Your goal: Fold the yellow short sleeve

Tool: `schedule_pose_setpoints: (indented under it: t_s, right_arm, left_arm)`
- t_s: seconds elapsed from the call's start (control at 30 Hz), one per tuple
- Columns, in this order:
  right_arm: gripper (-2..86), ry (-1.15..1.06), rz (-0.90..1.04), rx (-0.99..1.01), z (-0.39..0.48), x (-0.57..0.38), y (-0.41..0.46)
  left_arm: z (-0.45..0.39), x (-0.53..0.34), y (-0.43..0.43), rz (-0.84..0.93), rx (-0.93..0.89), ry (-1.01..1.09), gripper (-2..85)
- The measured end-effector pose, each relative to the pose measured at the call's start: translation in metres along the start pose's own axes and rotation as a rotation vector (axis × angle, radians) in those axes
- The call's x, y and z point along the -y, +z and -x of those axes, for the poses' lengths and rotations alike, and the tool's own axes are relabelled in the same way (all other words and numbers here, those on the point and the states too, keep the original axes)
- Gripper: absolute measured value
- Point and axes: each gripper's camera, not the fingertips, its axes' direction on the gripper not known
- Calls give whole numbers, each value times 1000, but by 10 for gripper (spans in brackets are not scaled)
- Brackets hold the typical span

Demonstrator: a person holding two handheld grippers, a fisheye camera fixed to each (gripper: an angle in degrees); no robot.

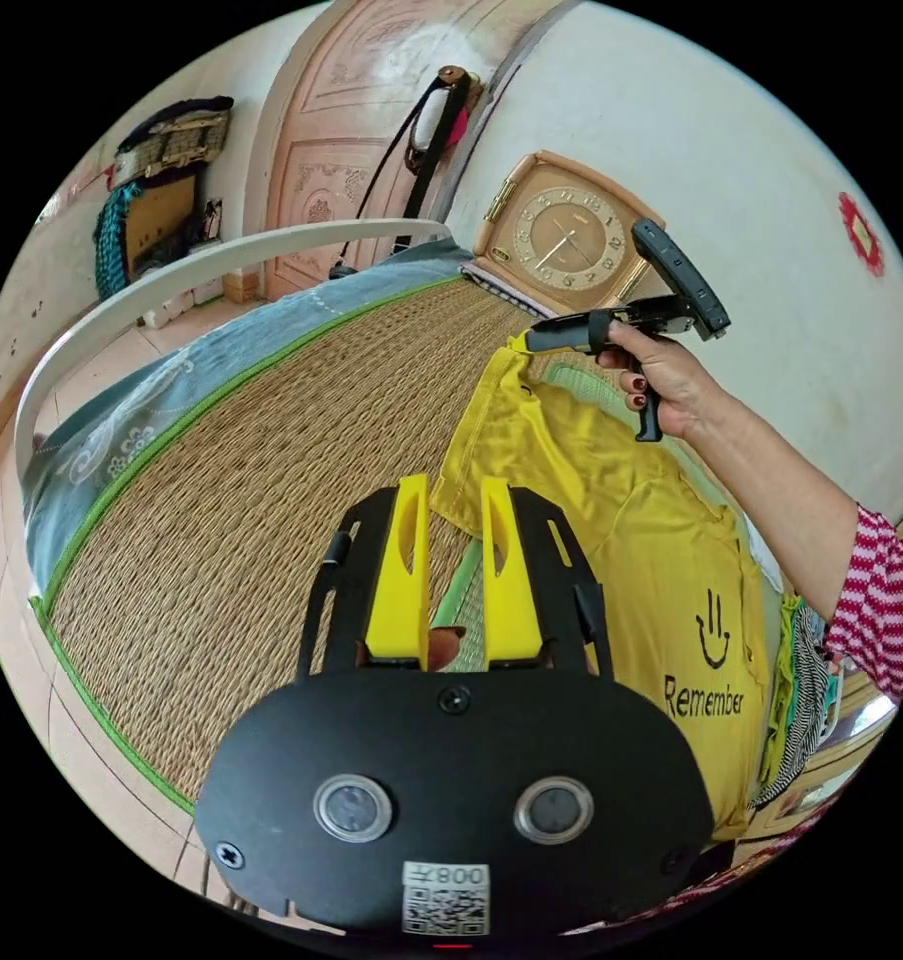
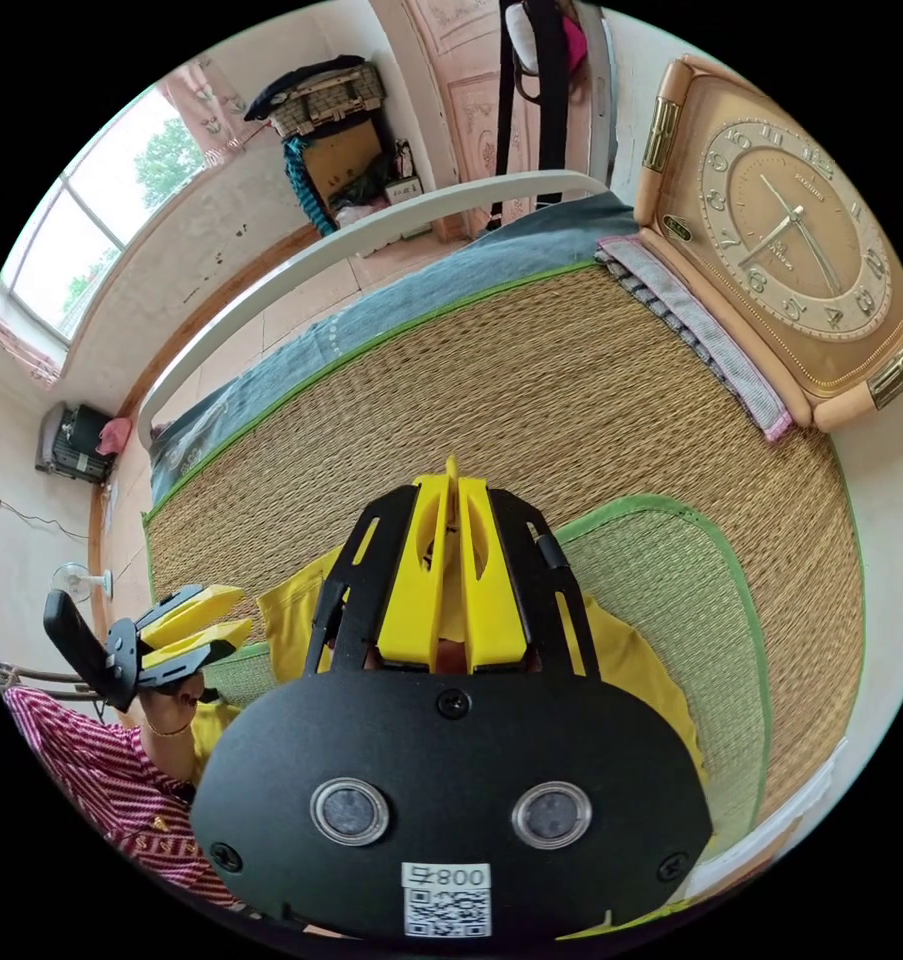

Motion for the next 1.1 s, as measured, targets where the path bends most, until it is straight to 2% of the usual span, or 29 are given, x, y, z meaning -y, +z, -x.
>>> schedule_pose_setpoints:
  t_s: [0.07, 0.17, 0.27, 0.33, 0.5, 0.7, 0.97, 1.1]
  right_arm:
    - [8, 5, -2, 12, -7, -4, 0]
    - [8, 14, -8, 29, -20, -9, -5]
    - [8, 27, -47, 45, -36, -18, -25]
    - [8, 40, -77, 67, -50, -28, -42]
    - [8, 156, -137, 124, -118, -93, -85]
    - [11, 389, -105, 244, -209, -190, -78]
    - [9, 493, -135, 324, -250, -257, -76]
    - [3, 539, -168, 284, -259, -286, -90]
  left_arm:
    - [-5, 5, 7, 35, 5, 9, 43]
    - [-15, 6, 1, -26, 17, 26, 20]
    - [-21, 7, -12, -126, -144, 47, 12]
    - [-30, 12, -17, -162, -328, 116, 9]
    - [-66, 24, -5, -45, -564, 338, 7]
    - [-107, 29, 42, 185, -515, 460, 6]
    - [-151, 32, 78, 343, -462, 602, 6]
    - [-160, 35, 102, 448, -465, 602, 6]
